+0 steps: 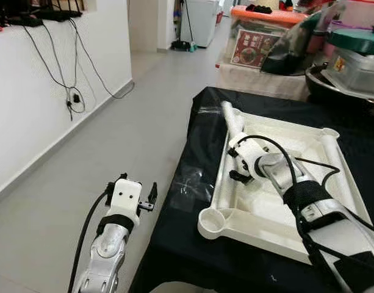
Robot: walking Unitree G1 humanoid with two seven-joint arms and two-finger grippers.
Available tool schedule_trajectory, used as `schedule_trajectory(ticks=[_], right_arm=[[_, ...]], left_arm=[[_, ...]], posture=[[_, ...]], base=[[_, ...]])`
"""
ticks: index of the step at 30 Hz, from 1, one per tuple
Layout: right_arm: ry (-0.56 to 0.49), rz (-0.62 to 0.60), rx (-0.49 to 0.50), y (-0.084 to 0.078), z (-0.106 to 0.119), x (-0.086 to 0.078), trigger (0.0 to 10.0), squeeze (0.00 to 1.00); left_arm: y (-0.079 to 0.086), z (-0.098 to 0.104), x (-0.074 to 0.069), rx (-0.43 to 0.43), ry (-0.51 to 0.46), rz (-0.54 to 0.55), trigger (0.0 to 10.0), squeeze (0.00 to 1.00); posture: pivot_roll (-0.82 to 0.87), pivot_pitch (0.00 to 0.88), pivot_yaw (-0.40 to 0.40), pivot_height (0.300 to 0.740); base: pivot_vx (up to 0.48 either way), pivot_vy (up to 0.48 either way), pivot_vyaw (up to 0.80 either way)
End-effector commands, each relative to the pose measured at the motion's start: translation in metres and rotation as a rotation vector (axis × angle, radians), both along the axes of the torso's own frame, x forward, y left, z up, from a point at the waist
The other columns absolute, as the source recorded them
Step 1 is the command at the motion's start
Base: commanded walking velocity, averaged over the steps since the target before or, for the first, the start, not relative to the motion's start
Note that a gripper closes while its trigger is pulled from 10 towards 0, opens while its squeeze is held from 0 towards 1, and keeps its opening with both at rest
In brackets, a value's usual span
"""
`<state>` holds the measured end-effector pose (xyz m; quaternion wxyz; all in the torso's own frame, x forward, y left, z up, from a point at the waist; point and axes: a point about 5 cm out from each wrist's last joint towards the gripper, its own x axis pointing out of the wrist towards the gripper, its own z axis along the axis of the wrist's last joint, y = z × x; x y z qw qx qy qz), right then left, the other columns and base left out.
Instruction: Building children table
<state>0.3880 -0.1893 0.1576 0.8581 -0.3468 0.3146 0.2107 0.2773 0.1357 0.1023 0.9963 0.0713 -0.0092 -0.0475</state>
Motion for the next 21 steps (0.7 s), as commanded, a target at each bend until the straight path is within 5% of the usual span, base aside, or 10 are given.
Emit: schedule_trajectory(ticks=[1,12,13,14,21], right_arm=[[0.114,-0.008,-0.054,-0.015,-0.018,-0.01,10.0,0.0],[0.21,0.022,-0.024,-0.024,-0.027,-0.018,10.0,0.0],[0.195,0.05,-0.001,-0.02,-0.024,-0.016,5.8,0.0],[0.18,0.07,0.05,-0.014,-0.019,-0.013,0.0,0.0],[0.035,0.11,0.276,0.019,0.006,0.0,0.0,0.0]], left_arm=[[0.004,-0.007,-0.003,0.01,0.025,0.02,10.0,0.0],[0.003,-0.009,-0.003,0.017,0.034,0.02,10.0,0.0],[0.003,-0.009,-0.002,0.018,0.033,0.021,10.0,0.0],[0.004,-0.009,-0.002,0.02,0.032,0.022,10.0,0.0],[0.006,-0.01,-0.004,0.02,0.036,0.039,10.0,0.0]], posture=[[-0.05,0.0,-0.122,0.74],[-0.05,0.0,-0.116,0.74],[-0.06,0.0,-0.113,0.74],[-0.06,0.0,-0.113,0.74],[-0.03,0.0,-0.129,0.74]], base=[[0.0,0.0,0.0],[0.0,0.0,0.0],[0.0,0.0,0.0],[0.0,0.0,0.0],[0.0,0.0,0.0]])
